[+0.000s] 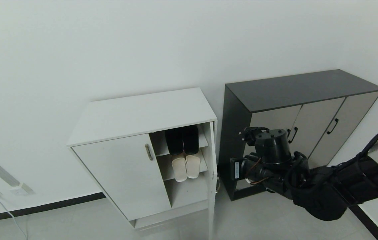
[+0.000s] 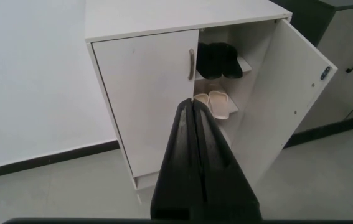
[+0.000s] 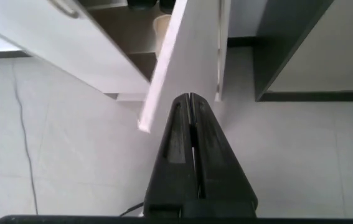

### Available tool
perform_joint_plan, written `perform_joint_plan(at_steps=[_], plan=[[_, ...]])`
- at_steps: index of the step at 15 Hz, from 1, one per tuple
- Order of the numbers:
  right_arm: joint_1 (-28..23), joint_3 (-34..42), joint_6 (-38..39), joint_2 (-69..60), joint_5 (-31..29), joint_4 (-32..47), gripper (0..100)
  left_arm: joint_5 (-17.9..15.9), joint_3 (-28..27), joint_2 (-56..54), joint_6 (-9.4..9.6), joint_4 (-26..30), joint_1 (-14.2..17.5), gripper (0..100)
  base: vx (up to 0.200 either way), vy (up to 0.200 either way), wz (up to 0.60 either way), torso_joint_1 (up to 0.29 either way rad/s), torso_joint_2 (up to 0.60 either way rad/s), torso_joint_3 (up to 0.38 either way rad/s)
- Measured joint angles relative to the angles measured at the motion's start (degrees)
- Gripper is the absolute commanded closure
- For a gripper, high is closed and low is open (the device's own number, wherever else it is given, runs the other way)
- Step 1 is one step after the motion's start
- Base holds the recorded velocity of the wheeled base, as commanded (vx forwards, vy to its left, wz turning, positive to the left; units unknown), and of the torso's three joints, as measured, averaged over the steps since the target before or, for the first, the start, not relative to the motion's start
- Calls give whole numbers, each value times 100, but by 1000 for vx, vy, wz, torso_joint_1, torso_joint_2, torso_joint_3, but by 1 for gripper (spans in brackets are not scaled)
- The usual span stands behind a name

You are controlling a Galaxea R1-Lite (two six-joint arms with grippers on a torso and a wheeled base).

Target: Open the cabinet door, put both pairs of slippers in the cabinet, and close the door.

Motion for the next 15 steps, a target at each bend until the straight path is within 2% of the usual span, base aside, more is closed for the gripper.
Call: perform_joint_plan(at_steps=[5, 11, 15], plan=[[2, 238, -41, -146, 20, -200, 100, -2, -2, 0, 0, 0, 0, 100, 0, 0, 0, 0, 0, 0], [100, 343, -82, -306, 17, -383, 100, 0, -2, 0, -2, 6, 0, 100, 0, 0, 600, 3, 2, 2], [111, 430, -169, -358, 17, -429, 100, 0, -2, 0, 0, 0, 0, 100, 0, 0, 0, 0, 0, 0]])
